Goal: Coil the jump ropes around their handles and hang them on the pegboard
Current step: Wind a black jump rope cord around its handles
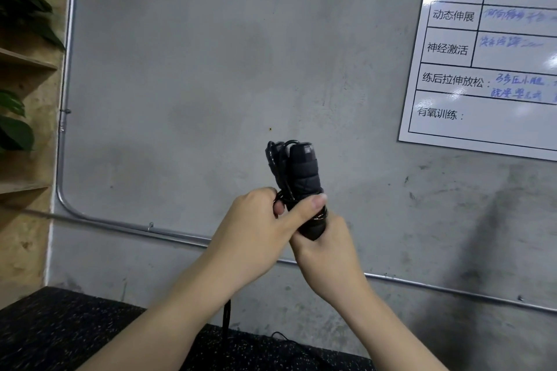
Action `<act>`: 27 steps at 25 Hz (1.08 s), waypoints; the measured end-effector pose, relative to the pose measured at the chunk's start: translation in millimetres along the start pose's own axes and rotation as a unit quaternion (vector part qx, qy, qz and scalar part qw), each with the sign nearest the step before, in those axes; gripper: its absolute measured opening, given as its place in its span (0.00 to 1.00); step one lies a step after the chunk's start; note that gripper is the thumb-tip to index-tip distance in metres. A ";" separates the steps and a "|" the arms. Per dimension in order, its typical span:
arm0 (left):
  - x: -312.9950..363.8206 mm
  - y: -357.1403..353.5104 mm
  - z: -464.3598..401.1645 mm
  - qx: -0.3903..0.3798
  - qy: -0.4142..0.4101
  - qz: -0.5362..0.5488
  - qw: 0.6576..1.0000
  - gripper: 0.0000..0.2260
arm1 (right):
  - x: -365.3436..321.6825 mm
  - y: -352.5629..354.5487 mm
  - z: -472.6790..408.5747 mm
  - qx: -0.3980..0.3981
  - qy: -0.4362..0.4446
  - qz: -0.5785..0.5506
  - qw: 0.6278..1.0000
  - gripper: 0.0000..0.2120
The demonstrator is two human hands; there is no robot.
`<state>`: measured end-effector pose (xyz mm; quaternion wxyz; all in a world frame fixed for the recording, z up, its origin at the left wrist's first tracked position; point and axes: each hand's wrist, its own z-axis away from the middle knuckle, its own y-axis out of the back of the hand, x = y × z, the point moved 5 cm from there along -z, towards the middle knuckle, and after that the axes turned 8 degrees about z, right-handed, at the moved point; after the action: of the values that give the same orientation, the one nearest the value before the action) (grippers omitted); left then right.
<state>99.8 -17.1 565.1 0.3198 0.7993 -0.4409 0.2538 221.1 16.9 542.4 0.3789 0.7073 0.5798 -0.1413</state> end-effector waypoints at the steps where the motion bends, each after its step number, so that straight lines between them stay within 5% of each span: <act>1: -3.8 0.9 -3.4 -0.020 0.001 0.008 1.000 0.34 | -0.9 2.0 0.0 -0.011 0.000 0.029 1.000 0.04; 4: -8.7 6.0 -9.7 -0.139 -0.024 0.073 0.987 0.39 | -7.5 10.2 5.3 -0.153 0.013 0.037 0.987 0.06; 8: 6.4 4.1 0.8 -0.256 -0.038 0.166 0.951 0.27 | -22.6 14.0 18.1 -0.300 -0.037 -0.233 0.924 0.08; 12: -2.2 11.9 -3.7 -0.196 0.004 -0.007 0.981 0.49 | -17.6 20.9 12.2 -0.246 -0.032 -0.158 0.956 0.05; 14: -1.3 21.3 -4.5 -0.154 0.026 -0.086 0.984 0.44 | -15.9 26.9 8.2 -0.202 -0.039 -0.133 0.970 0.06; 19: 19.4 22.5 -0.8 -0.086 -0.033 -0.061 0.994 0.33 | -20.3 36.9 0.1 -0.125 -0.037 -0.104 0.986 0.06; 27: 26.7 11.1 10.6 -0.077 -0.089 -0.084 0.990 0.21 | -17.5 34.2 -2.3 -0.024 -0.028 -0.059 0.998 0.05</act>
<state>104.4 -43.9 579.5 0.3598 0.8262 -0.4168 0.1194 247.2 4.7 567.9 0.4027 0.6587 0.6126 -0.1694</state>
